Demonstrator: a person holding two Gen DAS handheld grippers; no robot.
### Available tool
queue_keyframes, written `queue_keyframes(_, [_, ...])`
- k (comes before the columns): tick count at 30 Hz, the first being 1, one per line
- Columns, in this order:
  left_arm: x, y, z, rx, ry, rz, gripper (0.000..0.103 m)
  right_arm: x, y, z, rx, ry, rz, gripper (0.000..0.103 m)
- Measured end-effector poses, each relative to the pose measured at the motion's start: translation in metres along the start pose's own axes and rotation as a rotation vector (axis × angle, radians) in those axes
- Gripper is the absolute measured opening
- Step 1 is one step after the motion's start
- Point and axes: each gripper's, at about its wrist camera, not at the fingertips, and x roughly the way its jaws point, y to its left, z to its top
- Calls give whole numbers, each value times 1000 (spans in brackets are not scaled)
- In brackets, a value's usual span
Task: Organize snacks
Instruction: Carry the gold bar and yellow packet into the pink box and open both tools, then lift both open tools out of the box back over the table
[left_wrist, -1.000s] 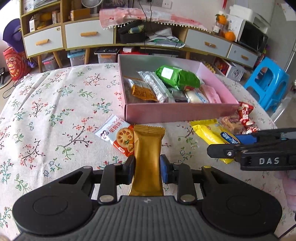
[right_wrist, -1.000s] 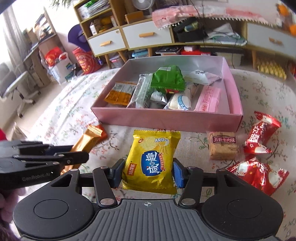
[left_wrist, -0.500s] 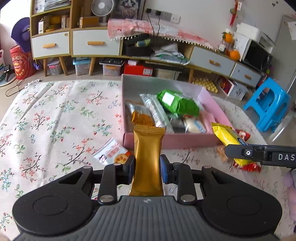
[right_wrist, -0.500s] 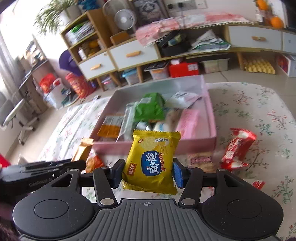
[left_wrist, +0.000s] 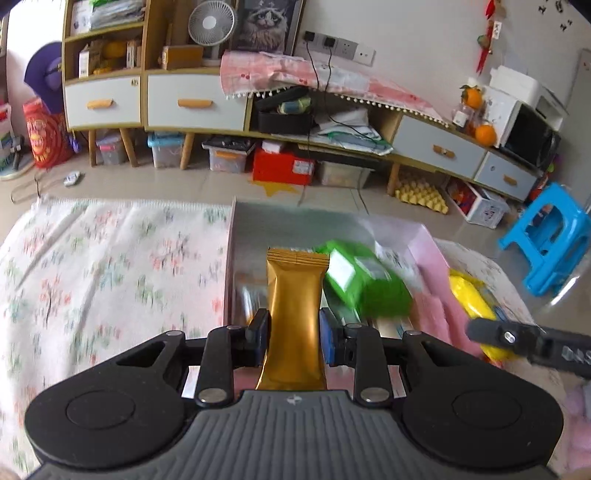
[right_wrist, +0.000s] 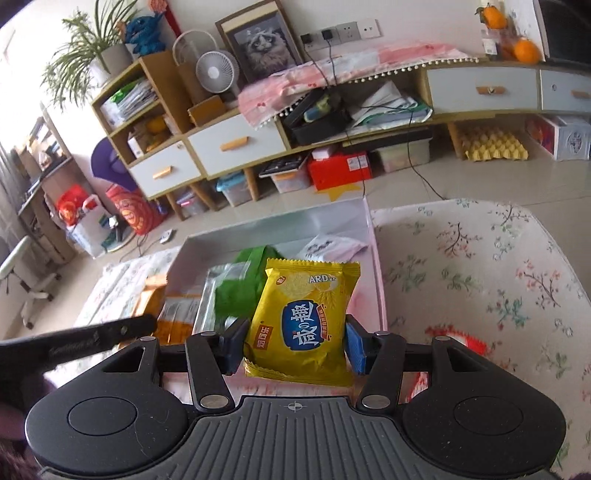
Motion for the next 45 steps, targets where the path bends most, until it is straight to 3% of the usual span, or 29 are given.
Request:
queue_keyframes(10, [42,-9,26,43,-12,105,26,23,-26,6,56,15,3,53])
queue_keyframes(16, [43,-8,23,53,-14,140,27,28,-29,5,77,22,16,54])
queue_keyframes(21, [38,-12,20,89,-38,154,48,27,-22,5,43,11,25,62])
queue_keyframes(41, [-2,-8,10,52,15,147,61,-9,-3,7,36,2,46,69])
queue_keyframes(45, [-15,-8,2,40,25,142,66,-24,5,4,16,-3,43,75])
